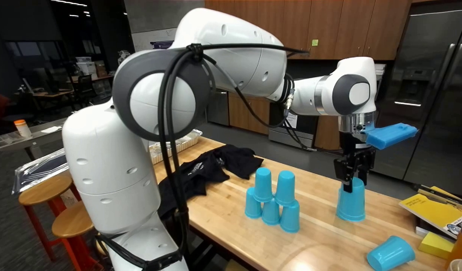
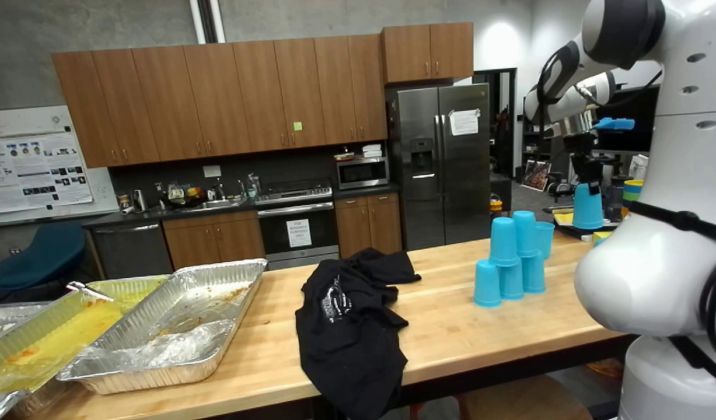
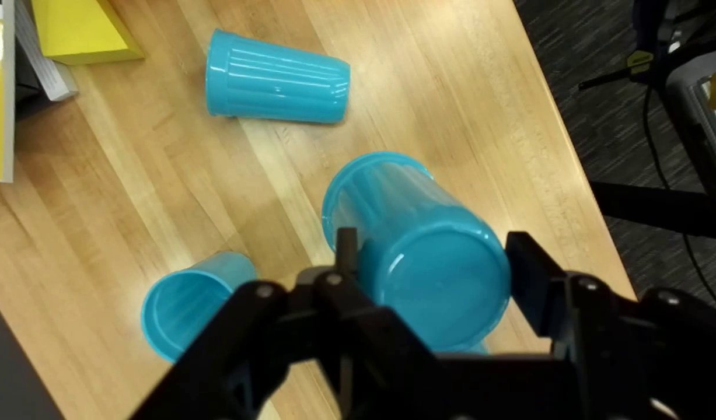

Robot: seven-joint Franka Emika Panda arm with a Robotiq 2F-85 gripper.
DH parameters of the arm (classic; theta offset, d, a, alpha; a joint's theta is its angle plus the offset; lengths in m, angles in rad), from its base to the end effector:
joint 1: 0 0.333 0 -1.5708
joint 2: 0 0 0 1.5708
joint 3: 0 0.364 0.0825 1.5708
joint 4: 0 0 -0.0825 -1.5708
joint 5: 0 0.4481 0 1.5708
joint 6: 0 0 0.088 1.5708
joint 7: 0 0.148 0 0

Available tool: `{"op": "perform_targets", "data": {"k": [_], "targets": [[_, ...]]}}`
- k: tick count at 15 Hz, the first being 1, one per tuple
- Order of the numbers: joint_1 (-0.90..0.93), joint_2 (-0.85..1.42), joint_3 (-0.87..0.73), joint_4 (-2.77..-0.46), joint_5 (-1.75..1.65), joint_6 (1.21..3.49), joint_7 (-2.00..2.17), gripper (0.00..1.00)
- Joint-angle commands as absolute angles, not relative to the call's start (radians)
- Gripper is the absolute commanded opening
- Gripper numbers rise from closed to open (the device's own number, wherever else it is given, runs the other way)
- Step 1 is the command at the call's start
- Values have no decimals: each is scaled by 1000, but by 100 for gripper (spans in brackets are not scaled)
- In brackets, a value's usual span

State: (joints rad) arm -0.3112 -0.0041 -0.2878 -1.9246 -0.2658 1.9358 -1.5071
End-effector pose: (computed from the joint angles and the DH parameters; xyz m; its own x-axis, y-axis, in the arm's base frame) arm 0.4976 -0.3739 0.4781 0.5246 0.8154 -0.2449 0.8434 -0.5369 0.0191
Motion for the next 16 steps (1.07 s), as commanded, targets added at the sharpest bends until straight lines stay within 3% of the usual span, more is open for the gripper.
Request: {"op": "perform_targets", "data": {"k": [1, 7, 8, 15, 16], "targets": [[-295, -31, -282, -1916, -284, 1894, -1435, 38], [-286, -49, -278, -1888, -280, 1786, -1283, 38], [-290, -23, -285, -1891, -266, 1821, -1316, 63], [-288, -32, -285, -1890, -266, 1802, -1304, 63], [-288, -32, -285, -1890, -266, 1802, -1304, 38]]}}
